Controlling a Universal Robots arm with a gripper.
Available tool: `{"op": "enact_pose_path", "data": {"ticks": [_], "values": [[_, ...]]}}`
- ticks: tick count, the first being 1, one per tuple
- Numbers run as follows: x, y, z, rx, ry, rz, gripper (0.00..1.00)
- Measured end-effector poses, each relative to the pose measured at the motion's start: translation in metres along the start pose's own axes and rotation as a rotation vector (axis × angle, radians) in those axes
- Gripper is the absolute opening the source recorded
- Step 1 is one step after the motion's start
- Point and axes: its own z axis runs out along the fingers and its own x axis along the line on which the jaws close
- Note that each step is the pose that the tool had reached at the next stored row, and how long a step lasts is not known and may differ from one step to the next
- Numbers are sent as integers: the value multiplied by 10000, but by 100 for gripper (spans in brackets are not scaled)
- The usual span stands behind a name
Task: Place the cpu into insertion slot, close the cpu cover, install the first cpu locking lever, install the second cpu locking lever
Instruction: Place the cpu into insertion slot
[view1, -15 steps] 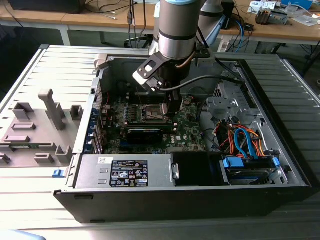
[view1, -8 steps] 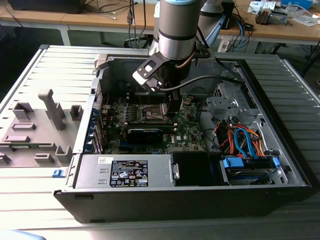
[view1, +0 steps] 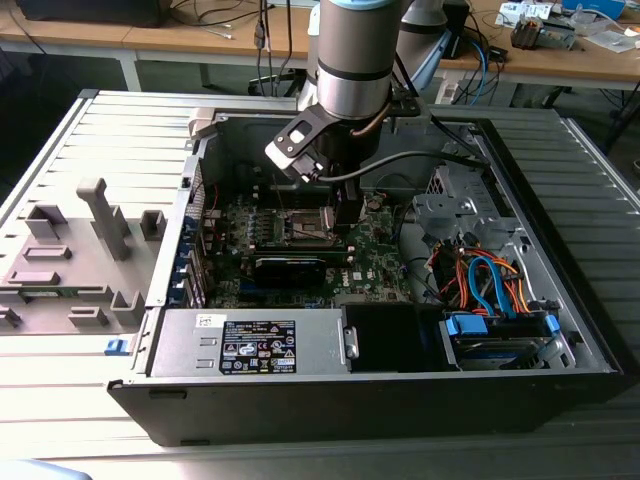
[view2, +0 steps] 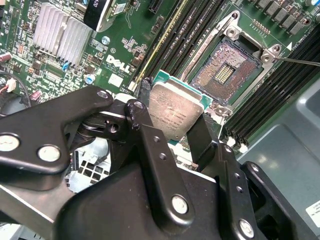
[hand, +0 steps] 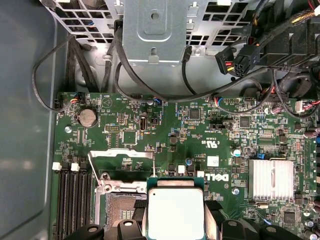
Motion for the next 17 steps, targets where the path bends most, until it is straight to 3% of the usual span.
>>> {"op": "enact_pose_path", "data": {"ticks": [17], "values": [[0,0,0,1,-3,121,55]]}}
